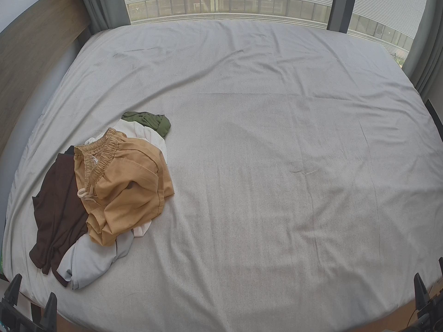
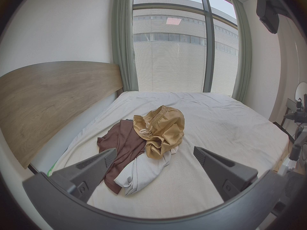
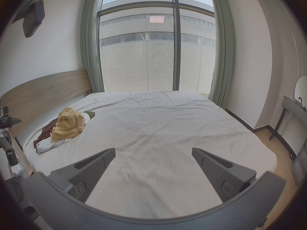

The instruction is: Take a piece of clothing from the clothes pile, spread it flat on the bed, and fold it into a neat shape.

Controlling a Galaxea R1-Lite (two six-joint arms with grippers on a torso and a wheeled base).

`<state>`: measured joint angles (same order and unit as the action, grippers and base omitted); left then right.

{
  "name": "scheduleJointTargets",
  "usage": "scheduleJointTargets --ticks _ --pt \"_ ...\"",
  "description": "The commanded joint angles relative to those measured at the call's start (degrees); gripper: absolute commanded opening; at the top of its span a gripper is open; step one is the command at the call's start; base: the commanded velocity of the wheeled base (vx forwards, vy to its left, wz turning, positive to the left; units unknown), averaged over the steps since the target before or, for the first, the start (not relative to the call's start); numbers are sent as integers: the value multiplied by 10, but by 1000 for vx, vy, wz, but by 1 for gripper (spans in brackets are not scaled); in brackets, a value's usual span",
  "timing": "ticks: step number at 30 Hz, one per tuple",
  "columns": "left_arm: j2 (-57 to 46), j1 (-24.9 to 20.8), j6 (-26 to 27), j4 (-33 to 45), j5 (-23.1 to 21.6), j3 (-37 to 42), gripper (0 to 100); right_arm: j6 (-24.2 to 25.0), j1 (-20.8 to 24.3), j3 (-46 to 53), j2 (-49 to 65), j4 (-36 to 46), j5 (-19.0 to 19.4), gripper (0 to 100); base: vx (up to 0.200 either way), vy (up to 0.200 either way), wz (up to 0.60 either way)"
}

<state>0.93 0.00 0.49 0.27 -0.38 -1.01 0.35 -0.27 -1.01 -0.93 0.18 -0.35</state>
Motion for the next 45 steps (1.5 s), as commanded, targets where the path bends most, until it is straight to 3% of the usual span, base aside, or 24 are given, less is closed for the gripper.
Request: scheduleJointTargets --ticks 1,17,22,33,34,38,45 --pt "-8 1 -5 -1 0 10 100 0 0 9 6 0 0 100 0 0 0" --pt "-8 0 -3 -2 0 10 100 0 2 10 7 0 -6 100 0 0 0" --pt "51 11 -8 -69 -10 -75 100 3 2 9 8 -2 -8 100 0 0 0" --pt "65 -30 -29 -48 -38 -76 100 3 2 9 7 -1 -7 100 0 0 0" --pt "114 -50 -47 -38 -51 -114 100 3 2 10 7 -1 -6 100 0 0 0" --pt "167 -76 -51 -39 -51 -143 100 2 1 9 7 -1 -7 100 0 0 0" --pt "247 -88 -53 -47 -52 -177 100 1 1 9 7 0 -7 100 0 0 0"
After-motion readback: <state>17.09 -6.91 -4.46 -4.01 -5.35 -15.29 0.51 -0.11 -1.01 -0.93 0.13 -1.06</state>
